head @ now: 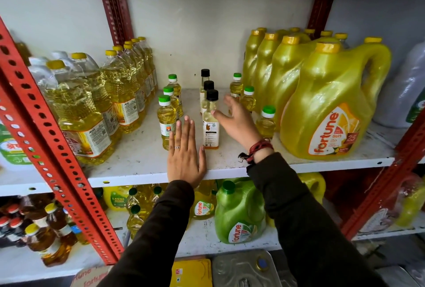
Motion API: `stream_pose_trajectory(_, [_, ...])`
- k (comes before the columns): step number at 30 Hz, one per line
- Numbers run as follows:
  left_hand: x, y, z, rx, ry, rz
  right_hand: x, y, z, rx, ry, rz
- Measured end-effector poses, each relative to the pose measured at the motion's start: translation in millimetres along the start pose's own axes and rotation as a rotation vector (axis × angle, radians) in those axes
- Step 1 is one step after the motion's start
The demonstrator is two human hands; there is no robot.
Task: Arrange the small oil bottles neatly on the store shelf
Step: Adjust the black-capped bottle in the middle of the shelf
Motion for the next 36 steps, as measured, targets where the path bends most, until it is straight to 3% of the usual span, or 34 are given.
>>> stream_pose_trajectory(11, [1, 0, -3, 0.007, -0.026, -0.012, -23, -24, -23, -0.075, -0.173, -0.047])
stream_pose_trajectory(21, [1, 0, -2, 0.011, -0.007, -0.007, -23, -26, -29, -0.271, 0.015, 0.013])
stream_pose_trajectory(28, [1, 0, -2, 0.017, -0.005, -0.013, -23, -26, -25, -0.136, -0.040, -0.029])
stream_pose_trajectory(36, [0, -1, 0, 0.006, 0.004, -0.007, -17, -24, -26, -0.159, 0.057, 0.061])
Point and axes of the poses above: each hand's wrist, its own y-axis away from the middle knuckle, its own z-axis out of the back of the hand, x = y × z, the point moved 1 cm from there along -y, towards the middle knuckle, and after that the axes turned 7 degrees about -x, right-handed, at the moved point
